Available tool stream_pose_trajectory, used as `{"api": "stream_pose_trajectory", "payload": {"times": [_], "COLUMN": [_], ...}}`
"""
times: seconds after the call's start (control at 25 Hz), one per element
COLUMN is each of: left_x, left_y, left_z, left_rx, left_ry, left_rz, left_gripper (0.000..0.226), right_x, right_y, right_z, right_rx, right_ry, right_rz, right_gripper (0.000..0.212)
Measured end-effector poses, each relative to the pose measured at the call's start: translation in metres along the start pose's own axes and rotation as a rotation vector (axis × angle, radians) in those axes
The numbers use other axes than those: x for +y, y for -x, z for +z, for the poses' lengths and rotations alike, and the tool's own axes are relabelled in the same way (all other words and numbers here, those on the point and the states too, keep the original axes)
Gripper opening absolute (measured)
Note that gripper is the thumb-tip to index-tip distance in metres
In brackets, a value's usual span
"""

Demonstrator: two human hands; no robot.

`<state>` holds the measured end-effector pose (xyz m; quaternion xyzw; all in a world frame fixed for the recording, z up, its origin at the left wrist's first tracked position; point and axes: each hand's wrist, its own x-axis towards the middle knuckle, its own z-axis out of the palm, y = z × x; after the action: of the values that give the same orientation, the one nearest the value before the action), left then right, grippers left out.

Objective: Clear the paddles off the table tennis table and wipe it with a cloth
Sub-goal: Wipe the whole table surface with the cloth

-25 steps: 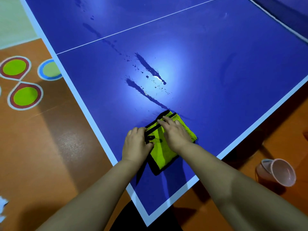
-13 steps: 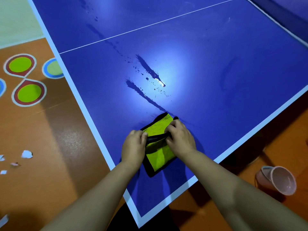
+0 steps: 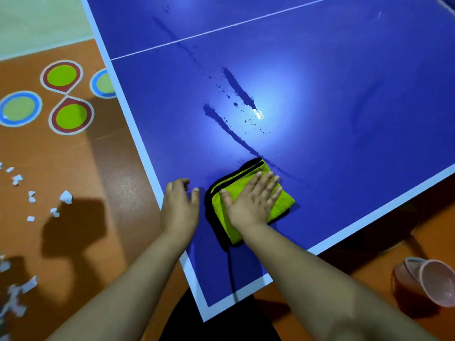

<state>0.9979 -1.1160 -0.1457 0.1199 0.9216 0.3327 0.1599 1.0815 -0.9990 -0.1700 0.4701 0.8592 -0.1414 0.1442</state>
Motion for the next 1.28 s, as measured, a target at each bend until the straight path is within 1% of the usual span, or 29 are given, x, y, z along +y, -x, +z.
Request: {"api": "stream_pose_trajectory", "payload": {"times": [0.08, 0.2, 0.36, 0.44, 0.52, 0.64, 0.72, 0.88, 1.04, 1.28], "left_x": [-0.018, -0.038, -0.049, -0.051, -0.050, -0.040, -0.030, -0.011, 0.018, 0.080], "left_y": [0.004, 0.021, 0.036, 0.034, 0.031, 0.030, 0.030, 0.025, 0.017, 0.012], "left_z": [-0.012, -0.023, -0.026, -0.027, -0.024, -0.013, -0.002, 0.020, 0.043, 0.094], "left_rx": [0.013, -0.015, -0.005, -0.040, -0.108, -0.176, -0.223, -0.271, -0.282, -0.309], "left_ry": [0.032, 0.086, 0.119, 0.109, 0.058, -0.017, -0.109, -0.221, -0.271, -0.340], "left_rz": [-0.017, -0.034, -0.051, -0.039, 0.003, 0.111, 0.217, 0.409, 0.480, 0.599], "left_gripper": [0.025, 0.024, 0.021, 0.020, 0.021, 0.021, 0.021, 0.030, 0.030, 0.033], "right_x": [-0.003, -0.002, 0.000, 0.008, 0.016, 0.022, 0.027, 0.041, 0.069, 0.143], "right_y": [0.005, 0.033, 0.089, 0.117, 0.131, 0.132, 0.129, 0.117, 0.094, 0.031], "right_z": [0.012, 0.029, 0.056, 0.069, 0.074, 0.070, 0.068, 0.065, 0.053, 0.021], "right_rx": [0.046, 0.121, 0.059, 0.028, 0.016, 0.007, -0.001, 0.018, 0.051, 0.133], "right_ry": [0.082, 0.153, 0.208, 0.230, 0.259, 0.266, 0.264, 0.245, 0.211, 0.153], "right_rz": [-0.065, -0.235, -0.472, -0.587, -0.637, -0.624, -0.591, -0.512, -0.455, -0.284], "right_gripper": [0.099, 0.092, 0.088, 0.086, 0.084, 0.084, 0.087, 0.095, 0.096, 0.098]}}
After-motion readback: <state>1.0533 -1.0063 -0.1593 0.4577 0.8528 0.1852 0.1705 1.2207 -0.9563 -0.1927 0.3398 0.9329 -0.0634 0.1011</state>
